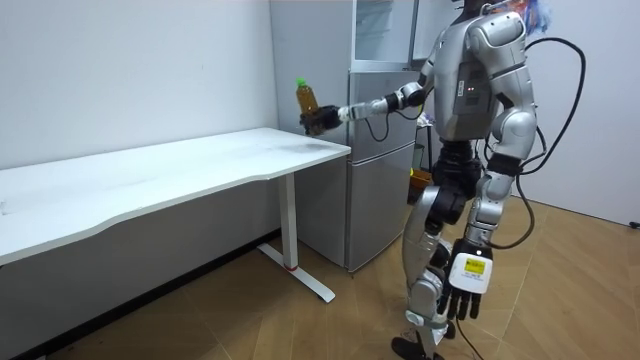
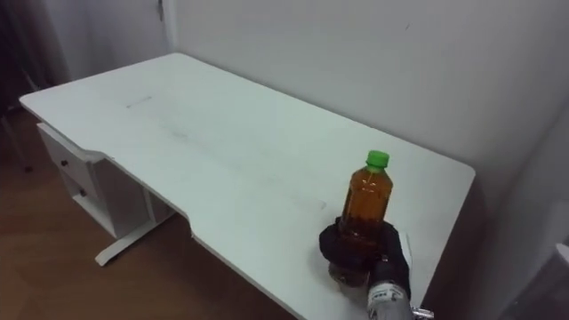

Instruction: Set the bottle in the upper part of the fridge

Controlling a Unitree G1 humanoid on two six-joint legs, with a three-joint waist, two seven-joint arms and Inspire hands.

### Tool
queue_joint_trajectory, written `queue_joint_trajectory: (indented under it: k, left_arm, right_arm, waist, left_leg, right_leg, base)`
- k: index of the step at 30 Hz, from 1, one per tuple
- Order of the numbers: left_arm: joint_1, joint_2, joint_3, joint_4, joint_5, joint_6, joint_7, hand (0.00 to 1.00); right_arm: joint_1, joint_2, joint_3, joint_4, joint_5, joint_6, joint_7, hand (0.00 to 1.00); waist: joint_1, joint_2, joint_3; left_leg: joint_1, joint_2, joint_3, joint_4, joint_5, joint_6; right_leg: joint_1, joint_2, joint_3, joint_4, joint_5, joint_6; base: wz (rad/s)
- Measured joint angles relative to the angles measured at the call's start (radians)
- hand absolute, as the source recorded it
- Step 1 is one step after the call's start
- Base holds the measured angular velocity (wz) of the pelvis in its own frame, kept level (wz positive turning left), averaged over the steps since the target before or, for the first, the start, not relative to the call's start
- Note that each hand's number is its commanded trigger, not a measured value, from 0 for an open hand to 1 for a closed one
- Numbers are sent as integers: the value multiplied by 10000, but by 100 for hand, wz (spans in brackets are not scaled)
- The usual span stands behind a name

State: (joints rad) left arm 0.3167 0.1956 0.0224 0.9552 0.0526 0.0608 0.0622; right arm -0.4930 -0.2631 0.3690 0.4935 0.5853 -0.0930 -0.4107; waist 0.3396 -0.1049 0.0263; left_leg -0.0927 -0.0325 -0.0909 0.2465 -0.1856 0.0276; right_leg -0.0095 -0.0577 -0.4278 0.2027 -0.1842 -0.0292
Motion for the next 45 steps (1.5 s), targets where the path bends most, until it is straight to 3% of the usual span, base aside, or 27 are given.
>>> queue_joint_trajectory:
  k: [5, 10, 15, 17, 22, 26, 30, 32, 36, 45]
  left_arm:
    - [87, 2, 479, 119, 55, -162, 13, 0]
    - [202, -9, 570, 89, 81, -167, 7, 0]
    - [241, -20, 993, 264, 79, -165, -3, 0]
    - [251, -21, 998, 326, 78, -158, -18, 0]
    - [247, -19, 1101, 330, 227, -144, -125, 0]
    - [282, -4, 1407, 329, 299, -143, -169, 0]
    - [298, 8, 1640, 317, 292, -154, -183, 0]
    - [306, 51, 1724, 314, 285, -167, -175, 0]
    - [312, 94, 1734, 314, 288, -178, -192, 0]
    - [599, 62, 2192, 489, 303, -263, -237, 0]
  right_arm:
    - [20, -700, -57, -1814, -20, -2, 478, 100]
    - [154, -1036, -382, -3177, -111, 101, 1021, 100]
    - [472, -1095, -913, -4409, -798, 181, 1305, 100]
    - [472, -1290, -1029, -4771, -801, 223, 1336, 100]
    - [471, -1734, -1511, -5659, -816, 323, 1749, 100]
    - [473, -1958, -1953, -6198, -795, 596, 1835, 100]
    - [473, -2425, -2304, -6782, -715, 662, 1853, 100]
    - [472, -2488, -2523, -6849, -755, 663, 1850, 100]
    - [472, -2538, -3165, -6858, -825, 720, 1840, 100]
    - [1194, -2546, -4729, -7093, -803, 714, 2194, 100]
  waist:
    - [-318, 51, -30]
    - [-703, 97, -251]
    - [-941, 289, -299]
    - [-1128, 328, -356]
    - [-1526, 361, -338]
    - [-1701, 370, -318]
    - [-1804, 305, -342]
    - [-1966, 207, -371]
    - [-2149, 25, -321]
    - [-2558, 83, -268]
  left_leg:
    - [475, 40, 236, -271, -2, 2]
    - [795, 76, 352, -259, 0, 3]
    - [1196, 116, 585, -453, -8, 10]
    - [1224, 113, 635, -450, -7, 17]
    - [1262, 136, 761, -408, -2, 20]
    - [1427, 158, 893, -488, -6, 20]
    - [1581, 197, 1106, -547, -15, 17]
    - [1590, 199, 1123, -594, -14, 14]
    - [1611, 250, 1196, -593, -42, -15]
    - [1867, 344, 1504, -638, -235, 3]
  right_leg:
    - [326, 35, 272, -11, 0, 1]
    - [488, 72, 517, -2, 10, -1]
    - [799, 82, 700, 8, 13, 5]
    - [818, 69, 730, 25, 17, 11]
    - [846, 92, 803, 6, 24, 6]
    - [916, 145, 1024, -33, 28, 14]
    - [944, 193, 1215, -60, 26, 17]
    - [962, 238, 1231, -140, 39, 10]
    - [962, 254, 1246, -165, 50, -7]
    - [1122, 297, 1425, -149, 62, 17]
  base:
    - [-15]
    - [-10]
    - [-13]
    - [-6]
    - [-3]
    - [-12]
    - [-14]
    - [-2]
    - [-3]
    - [-8]
